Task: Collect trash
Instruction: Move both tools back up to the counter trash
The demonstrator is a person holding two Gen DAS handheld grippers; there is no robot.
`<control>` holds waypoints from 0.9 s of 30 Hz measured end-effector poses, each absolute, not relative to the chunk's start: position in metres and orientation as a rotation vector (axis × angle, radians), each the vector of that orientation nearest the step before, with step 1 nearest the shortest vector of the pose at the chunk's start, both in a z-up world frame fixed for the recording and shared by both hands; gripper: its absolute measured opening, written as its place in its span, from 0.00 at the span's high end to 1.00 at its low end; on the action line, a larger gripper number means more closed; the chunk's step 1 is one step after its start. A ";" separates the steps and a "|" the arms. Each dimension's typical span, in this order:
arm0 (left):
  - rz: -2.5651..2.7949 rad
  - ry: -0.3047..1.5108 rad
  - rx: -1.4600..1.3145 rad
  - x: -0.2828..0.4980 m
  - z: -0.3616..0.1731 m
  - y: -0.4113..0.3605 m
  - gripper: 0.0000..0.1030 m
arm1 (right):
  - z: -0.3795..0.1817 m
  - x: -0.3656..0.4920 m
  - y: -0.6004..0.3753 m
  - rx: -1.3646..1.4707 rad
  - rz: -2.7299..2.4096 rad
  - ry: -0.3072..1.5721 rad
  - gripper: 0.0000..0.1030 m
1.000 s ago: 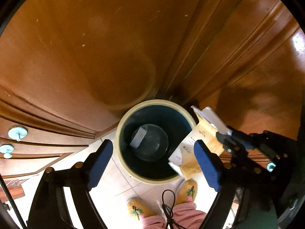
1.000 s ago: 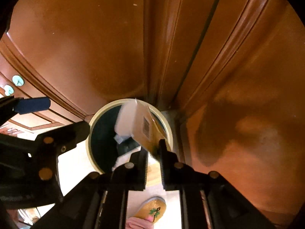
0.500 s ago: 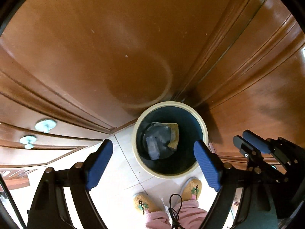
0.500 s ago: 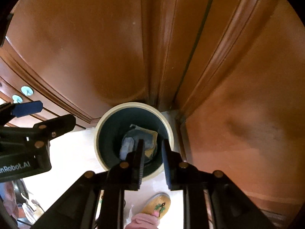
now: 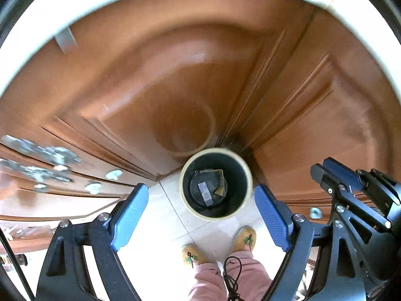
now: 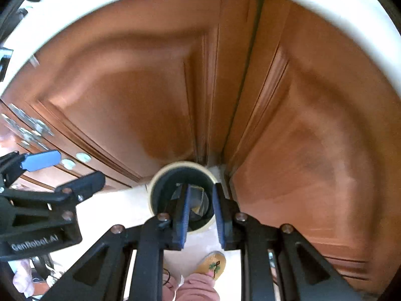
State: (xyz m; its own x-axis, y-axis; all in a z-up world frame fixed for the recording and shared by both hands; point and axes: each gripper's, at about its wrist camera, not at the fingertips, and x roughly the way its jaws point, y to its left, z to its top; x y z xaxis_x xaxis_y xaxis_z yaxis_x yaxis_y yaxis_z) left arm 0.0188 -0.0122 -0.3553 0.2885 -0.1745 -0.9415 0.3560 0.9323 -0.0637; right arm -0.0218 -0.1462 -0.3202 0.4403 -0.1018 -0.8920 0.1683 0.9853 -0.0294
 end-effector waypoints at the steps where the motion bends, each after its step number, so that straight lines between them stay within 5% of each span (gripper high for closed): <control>1: -0.360 1.220 0.171 0.018 -0.338 -0.013 0.17 | -0.305 -0.023 -0.146 0.063 -0.169 1.091 0.82; 14: -0.422 0.946 0.220 0.008 -0.144 -0.015 0.11 | -0.113 -0.037 -0.137 0.070 -0.218 0.874 0.82; 27: -0.473 0.739 0.230 0.044 -0.034 -0.029 0.01 | -0.024 -0.031 -0.156 0.112 -0.315 0.695 0.58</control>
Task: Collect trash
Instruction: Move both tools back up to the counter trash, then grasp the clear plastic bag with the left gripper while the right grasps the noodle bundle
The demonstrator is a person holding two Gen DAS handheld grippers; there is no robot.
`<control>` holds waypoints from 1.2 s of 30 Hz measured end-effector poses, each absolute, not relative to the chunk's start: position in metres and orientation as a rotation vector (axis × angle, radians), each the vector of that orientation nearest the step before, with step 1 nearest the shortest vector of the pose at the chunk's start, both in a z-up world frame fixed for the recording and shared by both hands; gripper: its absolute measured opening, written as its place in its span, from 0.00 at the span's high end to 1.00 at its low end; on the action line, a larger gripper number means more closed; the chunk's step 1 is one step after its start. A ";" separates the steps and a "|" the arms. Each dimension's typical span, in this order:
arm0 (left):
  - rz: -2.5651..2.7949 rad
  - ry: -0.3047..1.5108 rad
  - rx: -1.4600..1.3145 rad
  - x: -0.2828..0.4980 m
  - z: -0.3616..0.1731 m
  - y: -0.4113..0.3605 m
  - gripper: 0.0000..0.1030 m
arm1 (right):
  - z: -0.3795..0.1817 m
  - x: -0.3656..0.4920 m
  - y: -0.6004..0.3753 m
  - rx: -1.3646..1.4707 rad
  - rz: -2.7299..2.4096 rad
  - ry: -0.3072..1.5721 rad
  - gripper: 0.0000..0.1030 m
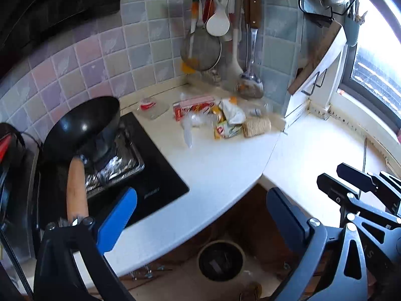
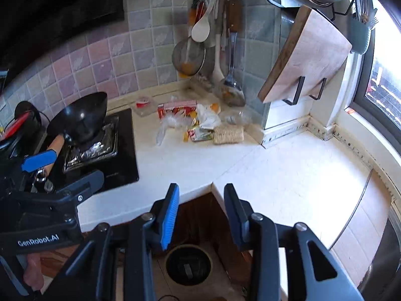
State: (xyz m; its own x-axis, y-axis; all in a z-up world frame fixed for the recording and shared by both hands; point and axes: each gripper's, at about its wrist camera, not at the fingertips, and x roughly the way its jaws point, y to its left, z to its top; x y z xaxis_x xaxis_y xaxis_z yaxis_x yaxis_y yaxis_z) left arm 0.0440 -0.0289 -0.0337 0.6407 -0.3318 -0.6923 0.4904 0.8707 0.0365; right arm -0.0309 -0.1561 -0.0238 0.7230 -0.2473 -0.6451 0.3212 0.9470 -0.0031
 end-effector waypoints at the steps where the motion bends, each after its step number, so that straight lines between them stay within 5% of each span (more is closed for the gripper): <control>1: -0.473 0.740 0.231 0.049 -0.032 -0.032 0.01 | -0.025 -0.028 -0.158 0.112 -0.316 0.691 0.56; 25: -0.288 1.002 0.195 0.252 -0.091 -0.100 0.01 | -0.109 0.153 -0.283 0.130 -0.326 0.812 0.36; 36: -0.265 1.065 0.193 0.328 -0.125 -0.119 0.01 | -0.137 0.202 -0.304 0.159 -0.353 0.880 0.18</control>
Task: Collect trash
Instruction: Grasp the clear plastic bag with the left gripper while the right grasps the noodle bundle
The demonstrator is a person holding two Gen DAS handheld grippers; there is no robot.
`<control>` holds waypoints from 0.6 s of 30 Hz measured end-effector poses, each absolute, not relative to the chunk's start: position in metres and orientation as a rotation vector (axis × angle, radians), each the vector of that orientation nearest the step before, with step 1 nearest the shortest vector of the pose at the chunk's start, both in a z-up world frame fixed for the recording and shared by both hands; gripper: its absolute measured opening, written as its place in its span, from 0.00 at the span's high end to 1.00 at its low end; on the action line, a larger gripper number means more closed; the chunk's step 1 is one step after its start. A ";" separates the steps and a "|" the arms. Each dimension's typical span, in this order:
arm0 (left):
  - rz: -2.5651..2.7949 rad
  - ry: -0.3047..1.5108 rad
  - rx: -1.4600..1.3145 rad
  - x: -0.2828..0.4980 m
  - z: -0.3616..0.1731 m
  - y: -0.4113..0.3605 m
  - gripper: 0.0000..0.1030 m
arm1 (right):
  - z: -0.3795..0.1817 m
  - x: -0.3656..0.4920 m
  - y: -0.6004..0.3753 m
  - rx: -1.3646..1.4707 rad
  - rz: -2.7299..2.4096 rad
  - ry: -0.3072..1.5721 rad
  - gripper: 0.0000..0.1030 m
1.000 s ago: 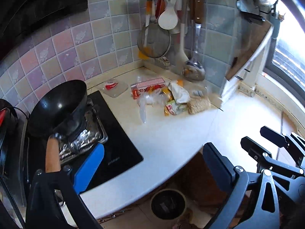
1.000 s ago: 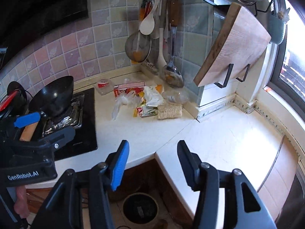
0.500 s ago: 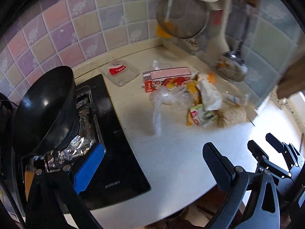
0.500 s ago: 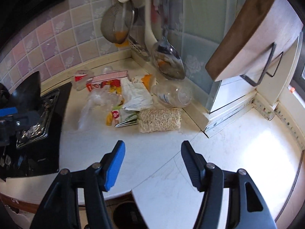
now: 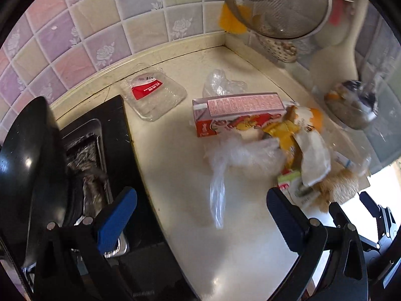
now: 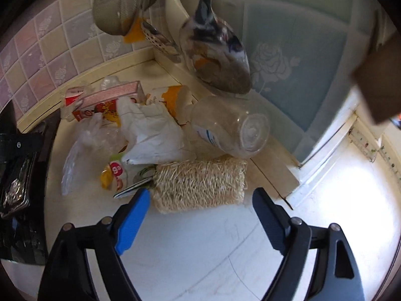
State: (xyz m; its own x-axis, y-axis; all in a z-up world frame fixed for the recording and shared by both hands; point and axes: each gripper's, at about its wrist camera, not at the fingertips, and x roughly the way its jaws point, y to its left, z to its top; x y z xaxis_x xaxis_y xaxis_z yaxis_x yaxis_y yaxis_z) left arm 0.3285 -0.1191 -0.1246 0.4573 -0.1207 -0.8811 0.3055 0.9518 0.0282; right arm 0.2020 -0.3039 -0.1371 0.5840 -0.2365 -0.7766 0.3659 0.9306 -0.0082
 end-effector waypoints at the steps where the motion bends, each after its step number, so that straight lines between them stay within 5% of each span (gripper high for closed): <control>1: -0.258 1.074 0.183 0.335 -0.128 -0.119 0.01 | -0.140 0.206 -0.305 0.161 -0.356 0.889 0.18; 10: -0.288 1.157 0.060 0.378 -0.158 -0.123 0.01 | -0.158 0.233 -0.310 0.127 -0.366 0.947 0.18; 18: -0.355 1.226 0.006 0.400 -0.180 -0.131 0.01 | -0.158 0.227 -0.309 0.076 -0.425 0.924 0.29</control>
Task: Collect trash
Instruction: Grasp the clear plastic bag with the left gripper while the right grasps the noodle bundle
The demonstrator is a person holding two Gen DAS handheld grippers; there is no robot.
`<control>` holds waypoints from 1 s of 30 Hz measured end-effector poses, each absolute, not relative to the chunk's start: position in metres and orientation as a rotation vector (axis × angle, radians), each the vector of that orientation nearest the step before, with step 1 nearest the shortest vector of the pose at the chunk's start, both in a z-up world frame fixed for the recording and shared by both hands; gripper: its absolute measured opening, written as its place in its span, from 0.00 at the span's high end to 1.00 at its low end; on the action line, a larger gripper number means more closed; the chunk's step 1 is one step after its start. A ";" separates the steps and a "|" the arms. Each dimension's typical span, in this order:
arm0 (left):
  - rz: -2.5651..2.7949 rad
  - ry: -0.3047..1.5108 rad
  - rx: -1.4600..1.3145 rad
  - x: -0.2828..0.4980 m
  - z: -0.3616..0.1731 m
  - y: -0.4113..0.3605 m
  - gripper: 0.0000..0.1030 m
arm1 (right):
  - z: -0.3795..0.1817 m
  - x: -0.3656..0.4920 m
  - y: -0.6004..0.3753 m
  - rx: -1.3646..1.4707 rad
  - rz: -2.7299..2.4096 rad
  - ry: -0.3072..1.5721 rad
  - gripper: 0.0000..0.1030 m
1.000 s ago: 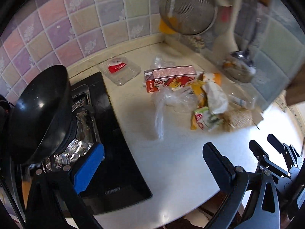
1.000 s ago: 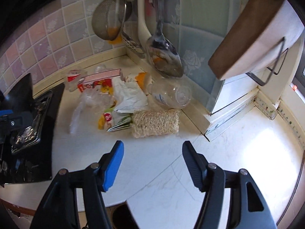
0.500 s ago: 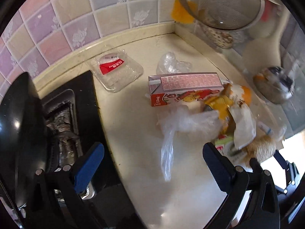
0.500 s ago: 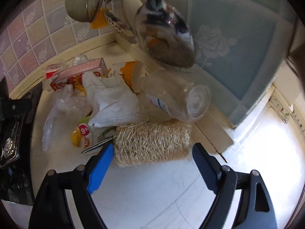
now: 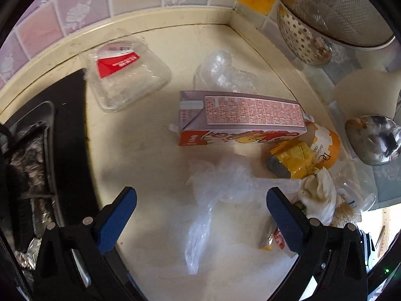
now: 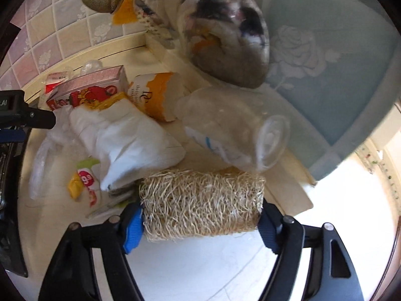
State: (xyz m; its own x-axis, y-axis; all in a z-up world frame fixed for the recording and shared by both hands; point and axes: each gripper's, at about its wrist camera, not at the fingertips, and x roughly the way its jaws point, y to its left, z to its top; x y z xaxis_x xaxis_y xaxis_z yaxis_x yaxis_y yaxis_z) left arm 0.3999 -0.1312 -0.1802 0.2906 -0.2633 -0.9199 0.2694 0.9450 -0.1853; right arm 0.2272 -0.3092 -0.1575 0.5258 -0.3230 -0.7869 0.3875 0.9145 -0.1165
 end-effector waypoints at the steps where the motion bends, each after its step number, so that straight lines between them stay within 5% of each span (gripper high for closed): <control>1: -0.365 1.229 0.014 0.401 -0.182 -0.134 0.01 | -0.157 0.225 -0.311 0.082 -0.441 0.923 0.29; 8: -0.387 1.250 0.028 0.409 -0.192 -0.149 0.11 | -0.148 0.210 -0.315 0.092 -0.482 0.899 0.30; 11: -0.395 1.262 0.001 0.412 -0.196 -0.153 0.31 | -0.146 0.206 -0.309 0.084 -0.474 0.893 0.30; 16: -0.436 1.254 -0.040 0.409 -0.198 -0.158 0.78 | -0.145 0.199 -0.300 0.060 -0.464 0.893 0.30; 21: -0.420 1.208 -0.035 0.398 -0.191 -0.160 0.86 | -0.139 0.188 -0.295 0.047 -0.455 0.880 0.31; 30: -0.395 1.126 -0.054 0.344 -0.147 -0.142 0.87 | -0.114 0.172 -0.282 0.036 -0.411 0.813 0.32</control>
State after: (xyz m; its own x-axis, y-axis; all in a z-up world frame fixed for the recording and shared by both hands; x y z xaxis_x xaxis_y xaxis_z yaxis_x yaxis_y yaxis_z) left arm 0.3439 -0.1425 -0.1467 0.3685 -0.3344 -0.8674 0.2805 0.9296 -0.2392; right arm 0.1715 -0.2822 -0.1135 0.6126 -0.3429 -0.7122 0.3704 0.9205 -0.1245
